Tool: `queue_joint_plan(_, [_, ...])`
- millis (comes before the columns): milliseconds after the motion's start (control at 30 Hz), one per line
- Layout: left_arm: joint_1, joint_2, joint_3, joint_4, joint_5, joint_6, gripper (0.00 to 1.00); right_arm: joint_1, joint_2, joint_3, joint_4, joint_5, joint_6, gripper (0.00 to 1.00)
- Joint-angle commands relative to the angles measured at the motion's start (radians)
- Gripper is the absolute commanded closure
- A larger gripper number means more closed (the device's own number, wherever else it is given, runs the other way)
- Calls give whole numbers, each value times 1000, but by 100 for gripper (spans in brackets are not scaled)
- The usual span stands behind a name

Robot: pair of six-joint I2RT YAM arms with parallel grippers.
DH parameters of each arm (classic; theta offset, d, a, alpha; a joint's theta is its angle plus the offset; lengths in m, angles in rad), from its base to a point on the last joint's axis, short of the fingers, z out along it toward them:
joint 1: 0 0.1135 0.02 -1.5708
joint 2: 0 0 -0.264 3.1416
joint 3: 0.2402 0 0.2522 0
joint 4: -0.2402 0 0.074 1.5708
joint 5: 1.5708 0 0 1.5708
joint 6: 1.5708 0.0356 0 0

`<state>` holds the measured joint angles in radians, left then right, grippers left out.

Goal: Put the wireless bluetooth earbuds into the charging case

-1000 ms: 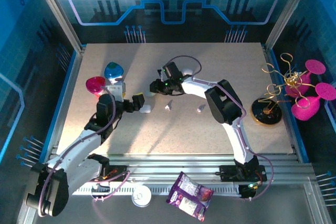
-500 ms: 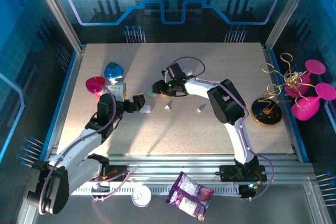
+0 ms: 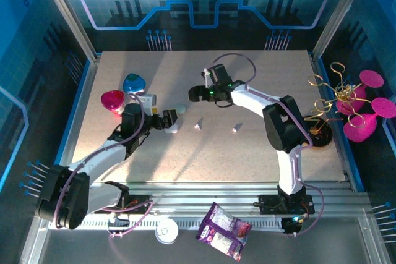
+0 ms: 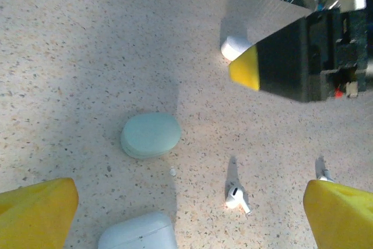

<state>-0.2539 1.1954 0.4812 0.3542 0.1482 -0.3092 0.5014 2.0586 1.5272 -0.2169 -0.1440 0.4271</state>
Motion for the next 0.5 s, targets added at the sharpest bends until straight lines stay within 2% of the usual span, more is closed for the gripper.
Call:
queue_joint_plan(0, [-13,42,49,33,53,-14,1,-73,-3,60,-89,62,-184,11])
queue_joint_plan(233, [-55,107,91,31,65,-15,1,-197,135,243,-202,-3,-358,10])
queue_joint_plan(467, [-89,151,128,30,68,-16,1,-237,342,527,-357,-126,-389,10])
